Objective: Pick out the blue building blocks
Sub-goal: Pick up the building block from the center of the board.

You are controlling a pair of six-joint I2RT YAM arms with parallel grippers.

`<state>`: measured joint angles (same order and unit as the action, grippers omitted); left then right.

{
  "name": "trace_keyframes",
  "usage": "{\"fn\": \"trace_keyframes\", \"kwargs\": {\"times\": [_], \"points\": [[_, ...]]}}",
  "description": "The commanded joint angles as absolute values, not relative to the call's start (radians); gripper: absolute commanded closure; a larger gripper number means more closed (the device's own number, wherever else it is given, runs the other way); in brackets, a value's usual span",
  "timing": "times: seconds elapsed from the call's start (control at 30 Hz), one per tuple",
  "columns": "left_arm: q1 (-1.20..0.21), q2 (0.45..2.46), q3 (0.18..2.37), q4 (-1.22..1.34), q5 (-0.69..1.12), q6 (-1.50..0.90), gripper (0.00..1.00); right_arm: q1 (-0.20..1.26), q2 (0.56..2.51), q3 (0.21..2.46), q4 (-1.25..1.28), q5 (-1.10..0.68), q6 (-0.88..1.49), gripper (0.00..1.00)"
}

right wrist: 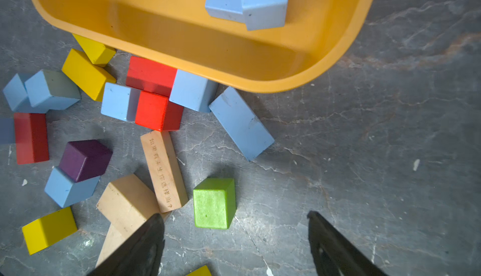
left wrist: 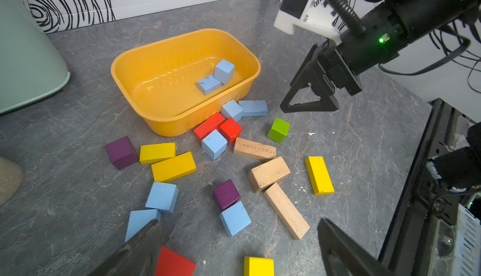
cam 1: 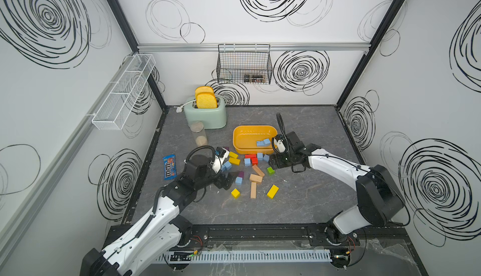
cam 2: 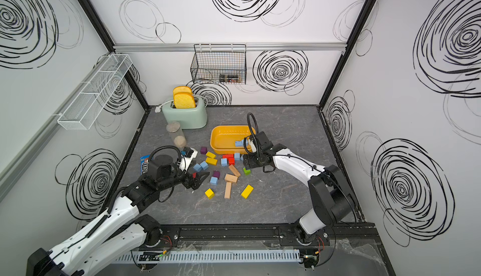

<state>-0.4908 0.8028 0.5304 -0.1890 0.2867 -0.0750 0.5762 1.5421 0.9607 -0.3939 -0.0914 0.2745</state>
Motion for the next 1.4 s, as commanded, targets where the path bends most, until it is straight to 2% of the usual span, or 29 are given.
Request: {"fn": "trace_keyframes", "kwargs": {"times": [0.0, 0.27, 0.9, 1.37], "points": [[-0.493, 0.813, 0.533, -0.127, 0.282, -0.074, 0.04, 0.579, 1.568, 0.987, -0.361, -0.097, 0.277, 0.14], [-0.482, 0.852, 0.538, -0.115, 0.292, -0.063, 0.04, 0.576, 1.647, 1.012, -0.338, -0.1, 0.26, 0.2], [-0.417, 0.862, 0.551, -0.123, 0.333, -0.052, 0.04, 0.55, 1.791, 1.088, -0.314, -0.1, 0.216, 0.19], [-0.405, 0.885, 0.564, -0.123, 0.342, -0.045, 0.04, 0.548, 1.855, 1.114, -0.282, -0.139, 0.212, 0.25]]}}
